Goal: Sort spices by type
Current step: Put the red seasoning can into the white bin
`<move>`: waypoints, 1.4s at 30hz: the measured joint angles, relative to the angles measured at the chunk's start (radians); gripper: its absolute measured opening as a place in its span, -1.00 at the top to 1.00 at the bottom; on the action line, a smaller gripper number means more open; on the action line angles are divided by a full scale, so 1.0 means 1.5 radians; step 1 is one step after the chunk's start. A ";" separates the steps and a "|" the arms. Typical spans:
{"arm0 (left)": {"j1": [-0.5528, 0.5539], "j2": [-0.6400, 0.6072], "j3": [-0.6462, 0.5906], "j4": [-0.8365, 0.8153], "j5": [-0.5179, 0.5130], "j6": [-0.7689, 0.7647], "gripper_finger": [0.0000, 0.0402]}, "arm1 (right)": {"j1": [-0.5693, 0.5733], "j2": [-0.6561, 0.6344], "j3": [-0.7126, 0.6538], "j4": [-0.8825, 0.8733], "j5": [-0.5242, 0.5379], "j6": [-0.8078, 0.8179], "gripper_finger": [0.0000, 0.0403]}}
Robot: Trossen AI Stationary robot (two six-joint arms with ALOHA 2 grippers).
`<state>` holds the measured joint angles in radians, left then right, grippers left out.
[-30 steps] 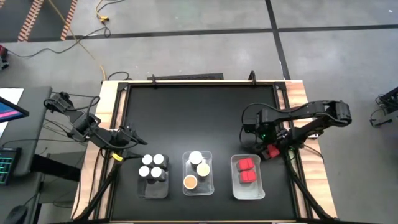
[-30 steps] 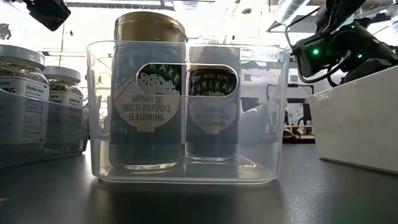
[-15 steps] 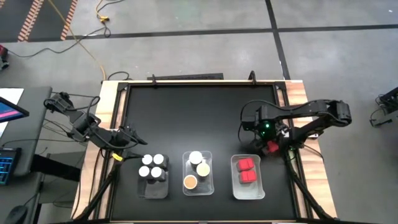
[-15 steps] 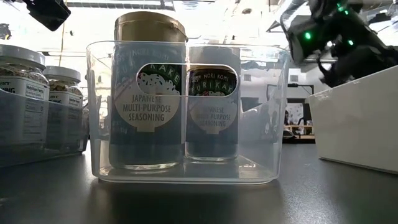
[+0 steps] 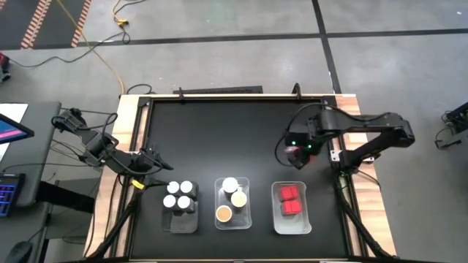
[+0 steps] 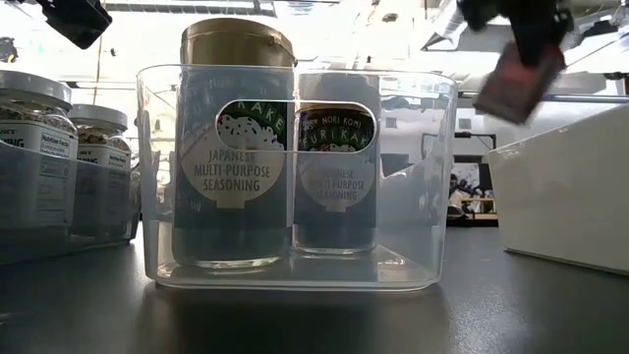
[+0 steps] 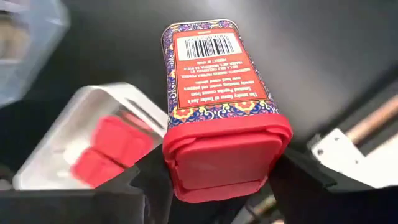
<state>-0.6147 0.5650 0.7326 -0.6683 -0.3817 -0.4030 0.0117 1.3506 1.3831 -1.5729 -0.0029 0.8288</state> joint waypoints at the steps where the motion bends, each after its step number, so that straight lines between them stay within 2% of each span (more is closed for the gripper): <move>1: 0.000 0.000 0.000 0.000 0.000 0.001 -0.27 | 0.015 0.000 0.021 0.001 0.012 0.000 -0.19; 5: 0.000 0.000 0.000 0.000 -0.014 0.011 -0.27 | 0.075 0.000 0.093 0.002 0.050 -0.002 -0.19; 9: 0.000 0.000 0.000 0.000 -0.057 0.012 -0.27 | 0.139 0.000 0.131 0.009 0.057 0.000 -0.19; 20: 0.000 0.000 0.000 -0.001 -0.127 0.044 -0.27 | 0.323 0.047 0.139 0.060 0.056 0.040 -0.19; 26: 0.000 0.000 0.000 -0.016 -0.128 0.047 -0.27 | 0.404 0.108 0.139 0.078 0.044 0.037 -0.20; 35: 0.000 0.000 0.000 -0.027 -0.128 0.046 -0.27 | 0.487 0.201 0.154 0.133 0.016 -0.041 -0.20; 42: 0.000 0.000 0.000 -0.028 -0.128 0.044 -0.27 | 0.498 0.269 0.186 0.108 0.016 -0.105 -0.20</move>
<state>-0.6144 0.5651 0.7326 -0.7102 -0.5735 -0.3371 0.7588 1.7540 1.6619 -1.4116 0.0210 0.6718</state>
